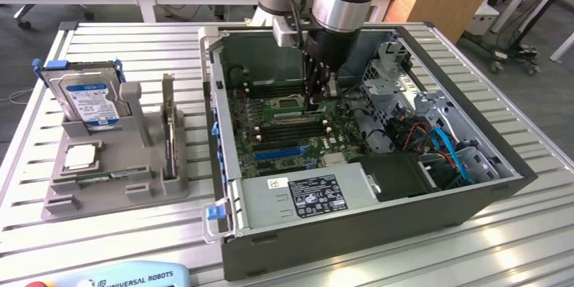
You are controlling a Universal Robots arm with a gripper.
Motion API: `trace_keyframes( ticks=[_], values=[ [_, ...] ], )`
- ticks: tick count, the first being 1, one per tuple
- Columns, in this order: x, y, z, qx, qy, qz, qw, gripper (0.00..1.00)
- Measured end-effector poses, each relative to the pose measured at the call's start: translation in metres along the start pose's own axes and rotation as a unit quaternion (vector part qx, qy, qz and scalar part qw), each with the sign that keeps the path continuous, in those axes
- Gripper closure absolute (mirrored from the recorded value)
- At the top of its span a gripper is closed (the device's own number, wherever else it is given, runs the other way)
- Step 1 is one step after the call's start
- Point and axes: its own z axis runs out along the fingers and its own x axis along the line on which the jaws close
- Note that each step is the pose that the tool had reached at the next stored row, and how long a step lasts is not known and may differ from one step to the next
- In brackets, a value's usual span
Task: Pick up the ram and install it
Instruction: 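Insert the ram into the slot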
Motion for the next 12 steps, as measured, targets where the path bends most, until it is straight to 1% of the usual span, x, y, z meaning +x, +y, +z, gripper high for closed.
trace_keyframes(
  ticks=[12],
  values=[
    [0.0,-0.0004,0.0178,0.0,0.0,0.0,1.0,0.88]
  ],
)
